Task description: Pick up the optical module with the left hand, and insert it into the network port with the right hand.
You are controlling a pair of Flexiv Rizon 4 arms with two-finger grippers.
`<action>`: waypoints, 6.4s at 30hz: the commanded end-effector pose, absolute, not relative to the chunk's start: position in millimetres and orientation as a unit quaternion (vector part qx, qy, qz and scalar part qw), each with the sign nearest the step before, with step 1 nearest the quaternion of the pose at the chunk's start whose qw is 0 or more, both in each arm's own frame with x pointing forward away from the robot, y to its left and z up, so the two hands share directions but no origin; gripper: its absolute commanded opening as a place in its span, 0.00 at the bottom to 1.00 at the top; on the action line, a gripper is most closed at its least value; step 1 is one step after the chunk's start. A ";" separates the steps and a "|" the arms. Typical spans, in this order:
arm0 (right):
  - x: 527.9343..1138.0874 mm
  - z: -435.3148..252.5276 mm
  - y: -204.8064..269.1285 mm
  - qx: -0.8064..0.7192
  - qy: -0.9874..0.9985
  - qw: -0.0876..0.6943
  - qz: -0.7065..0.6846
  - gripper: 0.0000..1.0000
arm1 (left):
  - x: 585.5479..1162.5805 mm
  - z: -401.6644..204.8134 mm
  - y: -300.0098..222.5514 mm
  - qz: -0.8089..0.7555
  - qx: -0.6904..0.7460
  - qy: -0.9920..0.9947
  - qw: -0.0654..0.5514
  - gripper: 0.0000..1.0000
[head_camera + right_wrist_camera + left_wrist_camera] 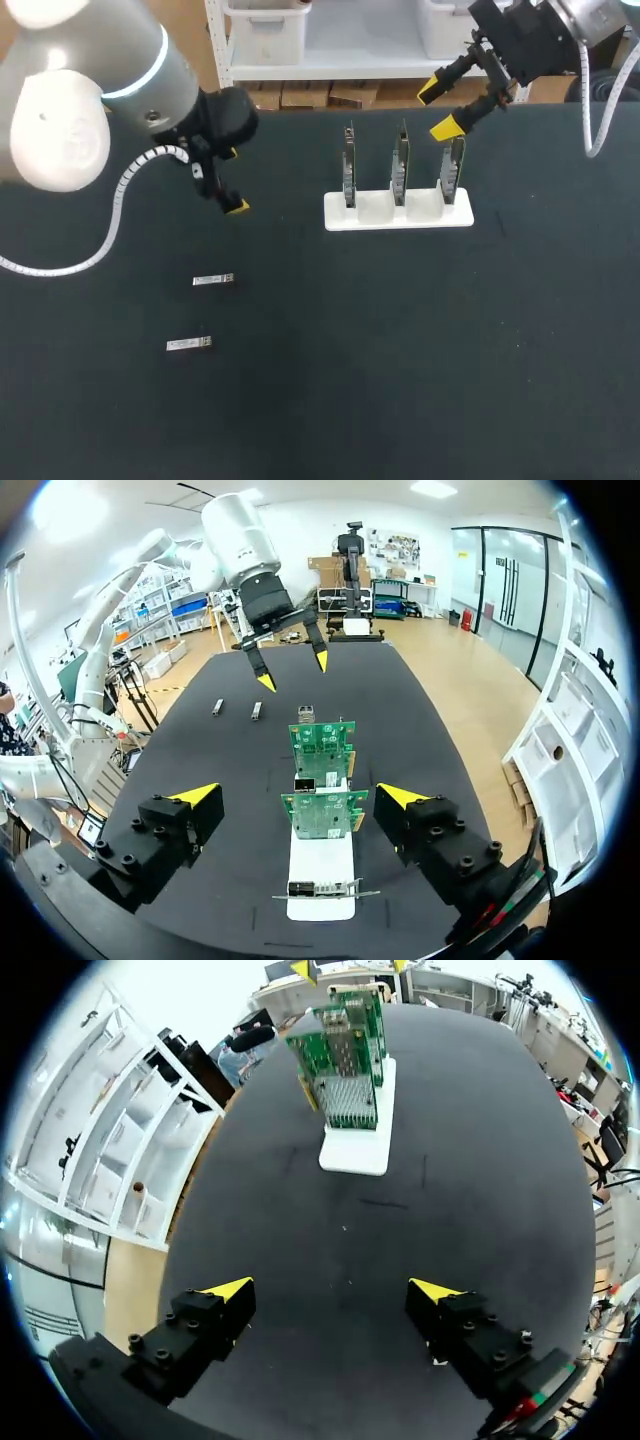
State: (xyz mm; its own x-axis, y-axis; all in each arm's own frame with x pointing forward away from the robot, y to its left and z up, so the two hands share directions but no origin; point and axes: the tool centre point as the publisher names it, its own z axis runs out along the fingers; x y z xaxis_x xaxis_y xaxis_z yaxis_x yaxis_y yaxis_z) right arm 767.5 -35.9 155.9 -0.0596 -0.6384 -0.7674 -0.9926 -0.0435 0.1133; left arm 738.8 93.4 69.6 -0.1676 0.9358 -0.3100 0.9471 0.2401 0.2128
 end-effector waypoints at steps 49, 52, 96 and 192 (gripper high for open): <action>766.3 155.7 -36.0 -0.635 0.642 0.259 0.343 1.00 | 668.6 22.9 184.0 -0.028 0.628 0.768 0.121 1.00; 766.3 155.7 -36.0 -0.635 0.642 0.259 0.343 1.00 | 668.6 22.9 184.0 -0.028 0.628 0.768 0.121 1.00; 766.3 155.7 -36.0 -0.635 0.642 0.259 0.343 1.00 | 645.3 31.9 190.0 0.052 0.658 0.744 0.103 1.00; 766.3 155.7 -36.0 -0.635 0.642 0.259 0.343 1.00 | 629.2 -17.7 143.7 -0.013 0.657 0.754 0.030 1.00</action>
